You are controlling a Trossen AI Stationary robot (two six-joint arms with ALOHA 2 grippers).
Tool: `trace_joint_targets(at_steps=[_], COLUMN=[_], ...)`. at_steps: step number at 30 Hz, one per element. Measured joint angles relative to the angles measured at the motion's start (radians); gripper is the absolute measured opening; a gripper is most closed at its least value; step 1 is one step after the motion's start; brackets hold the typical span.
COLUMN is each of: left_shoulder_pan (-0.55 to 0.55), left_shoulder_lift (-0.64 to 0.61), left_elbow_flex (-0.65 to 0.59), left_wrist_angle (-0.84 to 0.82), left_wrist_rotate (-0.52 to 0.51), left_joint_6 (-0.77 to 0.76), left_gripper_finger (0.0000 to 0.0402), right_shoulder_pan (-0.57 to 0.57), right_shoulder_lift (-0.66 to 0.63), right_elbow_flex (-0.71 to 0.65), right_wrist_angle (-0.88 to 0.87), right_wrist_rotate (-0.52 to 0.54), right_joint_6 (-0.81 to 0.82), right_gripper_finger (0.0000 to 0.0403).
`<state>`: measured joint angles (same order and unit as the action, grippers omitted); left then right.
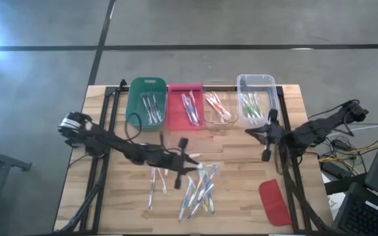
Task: Pick & Place Toothbrushes
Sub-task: Put the green toothbrush into the white bin
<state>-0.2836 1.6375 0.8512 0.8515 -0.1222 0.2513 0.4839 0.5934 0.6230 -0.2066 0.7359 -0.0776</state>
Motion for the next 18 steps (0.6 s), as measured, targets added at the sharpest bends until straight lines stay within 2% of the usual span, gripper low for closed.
trace_joint_targets(at_steps=[3, 10, 18], left_shoulder_pan=[0.000, 0.001, 0.001], left_shoulder_lift=[-0.075, -0.255, -0.363], left_elbow_flex=[-0.079, -0.224, -0.322], left_wrist_angle=[0.049, 0.055, 0.051], left_wrist_rotate=[-0.009, -0.010, -0.010], left_joint_6=[-0.003, 0.086, -0.064], left_gripper_finger=[0.0037, 0.0037, 0.0037], right_shoulder_pan=[0.000, 0.000, 0.000], right_shoulder_lift=[0.069, 0.210, 0.340], right_elbow_flex=[0.011, 0.023, 0.023], right_wrist_angle=[0.013, 0.028, 0.139], right_wrist_rotate=[0.000, -0.003, -0.023], right_joint_6=[0.002, 0.120, 0.206], right_gripper_finger=[0.0008, 0.0008, 0.0009])
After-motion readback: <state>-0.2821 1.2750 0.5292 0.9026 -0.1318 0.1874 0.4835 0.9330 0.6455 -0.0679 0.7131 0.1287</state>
